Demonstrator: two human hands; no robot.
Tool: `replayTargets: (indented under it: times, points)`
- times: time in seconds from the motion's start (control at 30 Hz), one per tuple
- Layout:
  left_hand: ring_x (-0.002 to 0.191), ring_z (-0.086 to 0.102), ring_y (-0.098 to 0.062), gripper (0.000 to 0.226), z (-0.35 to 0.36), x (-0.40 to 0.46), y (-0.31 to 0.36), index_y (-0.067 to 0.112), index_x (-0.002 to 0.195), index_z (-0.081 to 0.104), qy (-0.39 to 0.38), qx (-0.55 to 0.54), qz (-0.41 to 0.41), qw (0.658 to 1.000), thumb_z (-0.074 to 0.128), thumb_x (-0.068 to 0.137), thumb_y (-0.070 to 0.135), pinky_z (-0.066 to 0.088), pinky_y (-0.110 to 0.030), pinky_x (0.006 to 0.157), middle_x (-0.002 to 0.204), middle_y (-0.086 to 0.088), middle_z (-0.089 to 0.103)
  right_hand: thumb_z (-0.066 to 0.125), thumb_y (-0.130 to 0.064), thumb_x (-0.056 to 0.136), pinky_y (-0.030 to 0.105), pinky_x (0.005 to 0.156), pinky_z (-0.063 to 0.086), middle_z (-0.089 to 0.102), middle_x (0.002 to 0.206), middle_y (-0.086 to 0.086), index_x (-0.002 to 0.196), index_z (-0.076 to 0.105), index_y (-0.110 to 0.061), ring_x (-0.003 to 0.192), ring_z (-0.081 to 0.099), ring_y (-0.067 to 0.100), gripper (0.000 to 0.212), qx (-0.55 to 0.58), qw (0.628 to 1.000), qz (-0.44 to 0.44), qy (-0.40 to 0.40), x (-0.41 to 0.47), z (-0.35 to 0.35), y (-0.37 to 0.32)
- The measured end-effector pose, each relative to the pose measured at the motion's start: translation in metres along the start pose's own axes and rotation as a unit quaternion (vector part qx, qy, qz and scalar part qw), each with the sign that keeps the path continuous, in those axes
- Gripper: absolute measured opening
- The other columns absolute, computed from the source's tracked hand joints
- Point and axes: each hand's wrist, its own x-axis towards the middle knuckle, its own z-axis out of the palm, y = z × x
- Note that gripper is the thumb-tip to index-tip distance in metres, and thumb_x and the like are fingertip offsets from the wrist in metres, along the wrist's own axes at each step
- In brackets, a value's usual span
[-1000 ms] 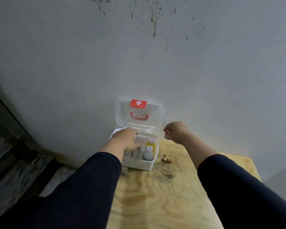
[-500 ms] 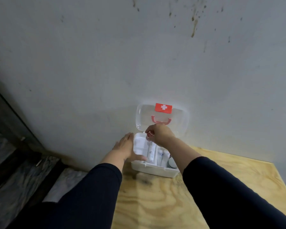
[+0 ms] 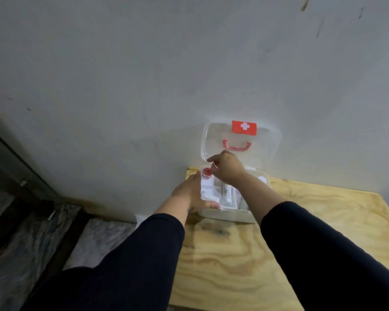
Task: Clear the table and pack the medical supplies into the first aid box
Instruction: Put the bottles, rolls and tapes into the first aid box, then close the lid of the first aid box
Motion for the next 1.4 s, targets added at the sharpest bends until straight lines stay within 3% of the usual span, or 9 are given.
replayTargets:
  times: [0.17,0.27,0.37,0.5,0.67,0.9,1.13,1.27,1.4]
  points:
    - [0.124,0.054,-0.019,0.127,0.012,0.019,-0.013,0.046,0.142,0.021,0.014,-0.013,-0.005,1.0,0.071,0.032,0.084,0.05,-0.044,0.098,0.142,0.012,0.047,0.059,-0.011,0.085,0.035,0.094,0.049,0.069,0.114,0.012,0.122,0.061,-0.014,0.109,0.06,0.027,0.037,-0.001,1.0,0.025,0.005,-0.021,-0.001,0.005]
    - [0.115,0.055,-0.019,0.115,0.02,0.028,-0.021,0.045,0.141,0.021,0.008,-0.016,-0.026,0.999,0.068,0.042,0.082,0.052,-0.042,0.092,0.135,0.012,0.048,0.064,-0.012,0.079,0.031,0.081,0.049,0.071,0.106,0.011,0.107,0.069,-0.012,0.103,0.062,0.028,0.028,-0.016,0.999,0.034,0.005,-0.027,0.008,0.002]
    - [0.114,0.056,-0.022,0.079,0.024,0.032,-0.025,0.048,0.142,0.013,0.019,-0.033,-0.056,0.998,0.058,0.079,0.063,0.052,-0.038,0.091,0.142,0.006,0.047,0.061,-0.011,0.079,0.03,0.077,0.049,0.072,0.103,0.011,0.104,0.071,-0.013,0.097,0.064,0.03,0.026,-0.018,0.999,0.048,0.012,-0.028,0.018,0.0]
    - [0.132,0.045,-0.027,0.093,0.019,0.02,-0.019,0.037,0.151,-0.005,0.028,0.038,-0.026,0.999,0.062,0.087,0.043,0.047,-0.037,0.099,0.157,0.008,0.026,0.063,-0.011,0.08,0.027,0.077,0.048,0.071,0.106,0.009,0.107,0.071,-0.017,0.097,0.064,0.028,0.029,-0.021,0.998,0.046,0.028,-0.027,0.023,-0.002]
    - [0.132,0.046,-0.026,0.096,0.022,0.022,-0.021,0.031,0.152,-0.005,0.039,0.067,-0.014,0.997,0.066,0.088,0.026,0.048,-0.037,0.099,0.158,0.007,0.025,0.064,-0.011,0.08,0.023,0.075,0.042,0.072,0.109,0.009,0.11,0.07,-0.017,0.099,0.064,0.025,0.031,-0.013,0.998,0.052,0.033,-0.027,0.026,0.001]
    - [0.134,0.042,-0.033,0.106,-0.001,0.015,-0.011,0.032,0.15,0.01,0.012,0.049,0.011,0.999,0.062,0.068,0.075,0.042,-0.048,0.106,0.155,-0.003,0.033,0.066,-0.017,0.086,0.033,0.105,0.039,0.059,0.132,0.004,0.123,0.061,-0.016,0.124,0.051,0.022,0.038,-0.007,0.996,0.019,0.089,-0.035,0.0,0.003]
    - [0.15,0.014,-0.026,0.081,-0.066,0.021,0.035,0.024,0.153,-0.011,0.14,-0.023,0.049,0.989,0.027,0.094,0.063,0.018,-0.046,0.12,0.164,-0.001,0.005,0.068,-0.017,0.082,0.037,0.093,0.047,0.057,0.118,0.005,0.111,0.058,-0.014,0.111,0.05,0.027,0.03,-0.093,0.947,0.013,0.306,-0.036,-0.052,0.025]
    - [0.149,0.02,-0.024,0.073,-0.082,0.032,0.054,0.027,0.154,-0.008,0.136,-0.07,0.06,0.986,0.022,0.096,0.06,0.023,-0.043,0.117,0.163,0.001,0.012,0.066,-0.024,0.085,0.037,0.107,0.034,0.045,0.141,0.003,0.139,0.04,-0.022,0.131,0.039,0.025,0.06,-0.103,0.958,0.059,0.261,-0.019,-0.07,0.035]
    - [0.146,0.026,-0.025,0.069,-0.082,0.034,0.063,0.028,0.154,0.0,0.131,-0.07,0.062,0.987,0.018,0.096,0.06,0.028,-0.043,0.114,0.161,-0.003,0.02,0.054,-0.026,0.093,0.035,0.109,0.031,0.049,0.144,-0.002,0.142,0.04,-0.027,0.134,0.042,0.022,0.051,-0.108,0.964,0.081,0.228,-0.002,-0.076,0.044]
